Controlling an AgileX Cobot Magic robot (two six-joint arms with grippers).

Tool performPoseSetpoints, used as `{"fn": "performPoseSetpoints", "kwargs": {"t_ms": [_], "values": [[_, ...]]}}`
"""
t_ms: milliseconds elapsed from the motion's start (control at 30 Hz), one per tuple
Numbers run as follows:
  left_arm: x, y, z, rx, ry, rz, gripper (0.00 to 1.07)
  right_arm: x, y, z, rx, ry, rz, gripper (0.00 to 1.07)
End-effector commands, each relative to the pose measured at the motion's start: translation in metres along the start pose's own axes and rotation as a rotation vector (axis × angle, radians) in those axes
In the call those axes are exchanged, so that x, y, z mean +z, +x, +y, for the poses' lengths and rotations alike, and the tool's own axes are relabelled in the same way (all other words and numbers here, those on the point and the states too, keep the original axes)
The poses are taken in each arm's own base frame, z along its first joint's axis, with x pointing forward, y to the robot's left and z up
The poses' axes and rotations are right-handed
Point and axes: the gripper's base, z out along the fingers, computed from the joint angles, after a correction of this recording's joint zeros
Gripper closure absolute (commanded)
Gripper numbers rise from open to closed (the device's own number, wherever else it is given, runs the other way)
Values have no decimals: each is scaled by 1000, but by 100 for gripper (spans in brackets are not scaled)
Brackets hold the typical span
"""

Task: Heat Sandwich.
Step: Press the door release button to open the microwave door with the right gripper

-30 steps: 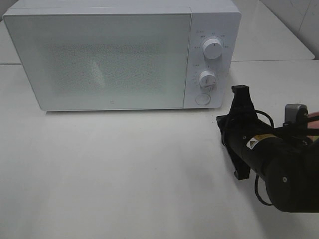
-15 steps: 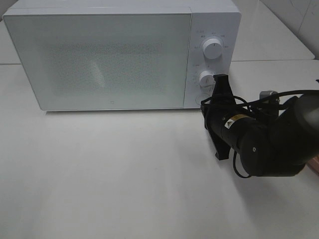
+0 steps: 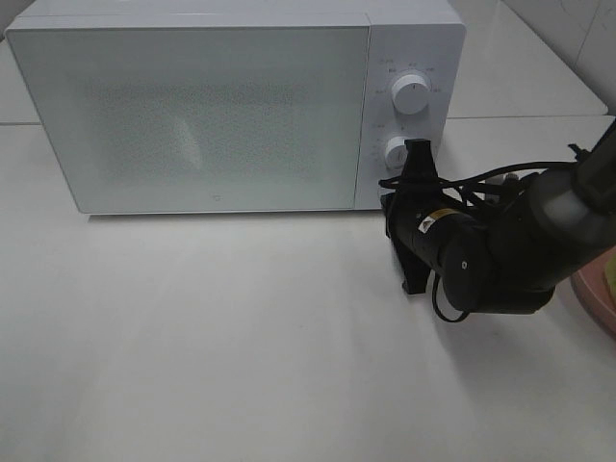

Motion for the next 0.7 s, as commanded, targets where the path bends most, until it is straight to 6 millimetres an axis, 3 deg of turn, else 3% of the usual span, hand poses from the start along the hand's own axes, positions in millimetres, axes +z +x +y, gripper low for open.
{"fn": "performPoseSetpoints", "kwargs": {"t_ms": [33,367,700], "values": [[-3,1,0,5,-6,-38,3,7,-5,4,8,-15,-16,107],[-3,1,0,5,-6,-38,3,23,-11,9,27,-30,-30,107],[-3,1,0,5,-6,-38,3,23,-11,13,37,-72,-29,107]]}}
